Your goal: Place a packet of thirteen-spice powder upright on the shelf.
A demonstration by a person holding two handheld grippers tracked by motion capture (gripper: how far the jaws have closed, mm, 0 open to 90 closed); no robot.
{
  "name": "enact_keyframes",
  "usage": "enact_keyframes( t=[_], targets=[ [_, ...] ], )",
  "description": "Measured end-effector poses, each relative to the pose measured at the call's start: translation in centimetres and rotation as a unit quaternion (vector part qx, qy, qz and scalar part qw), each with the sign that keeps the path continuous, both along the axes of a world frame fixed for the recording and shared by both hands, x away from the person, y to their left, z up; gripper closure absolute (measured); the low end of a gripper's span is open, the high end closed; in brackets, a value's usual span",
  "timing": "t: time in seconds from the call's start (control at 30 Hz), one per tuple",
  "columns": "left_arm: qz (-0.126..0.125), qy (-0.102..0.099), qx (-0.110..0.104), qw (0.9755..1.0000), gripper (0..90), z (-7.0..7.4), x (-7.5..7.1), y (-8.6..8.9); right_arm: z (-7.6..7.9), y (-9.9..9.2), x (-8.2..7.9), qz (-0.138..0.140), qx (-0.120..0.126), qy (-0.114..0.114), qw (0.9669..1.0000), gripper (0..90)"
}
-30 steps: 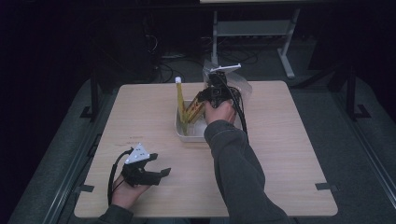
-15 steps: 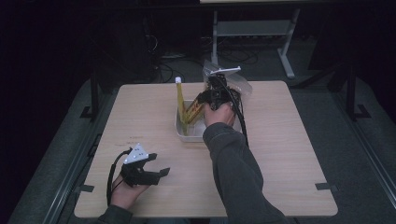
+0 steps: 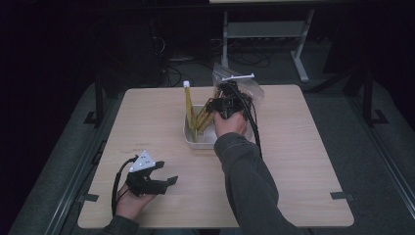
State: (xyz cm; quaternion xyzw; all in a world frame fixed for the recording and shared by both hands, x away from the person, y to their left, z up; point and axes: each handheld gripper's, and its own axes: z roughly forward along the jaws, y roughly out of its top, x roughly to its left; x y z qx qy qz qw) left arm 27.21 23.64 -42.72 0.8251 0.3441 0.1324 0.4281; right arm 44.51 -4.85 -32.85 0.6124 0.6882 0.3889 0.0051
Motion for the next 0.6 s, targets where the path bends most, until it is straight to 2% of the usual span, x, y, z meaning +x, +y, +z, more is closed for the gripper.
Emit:
enact_keyframes(
  t=[0.53, 0.6],
  targets=[
    [-0.002, 0.0, 0.0, 1.0, 23.6, 0.01, -0.05, -0.06, -0.27, 0.52, -0.86, 0.022, 0.021, 0.005, 0.9995, 56.1],
    [-0.001, 0.0, 0.0, 1.0, 23.6, 0.0, -0.06, -0.01, -0.41, 0.66, -0.91, 0.024, 0.018, 0.007, 0.9995, 55.1]
  ],
)
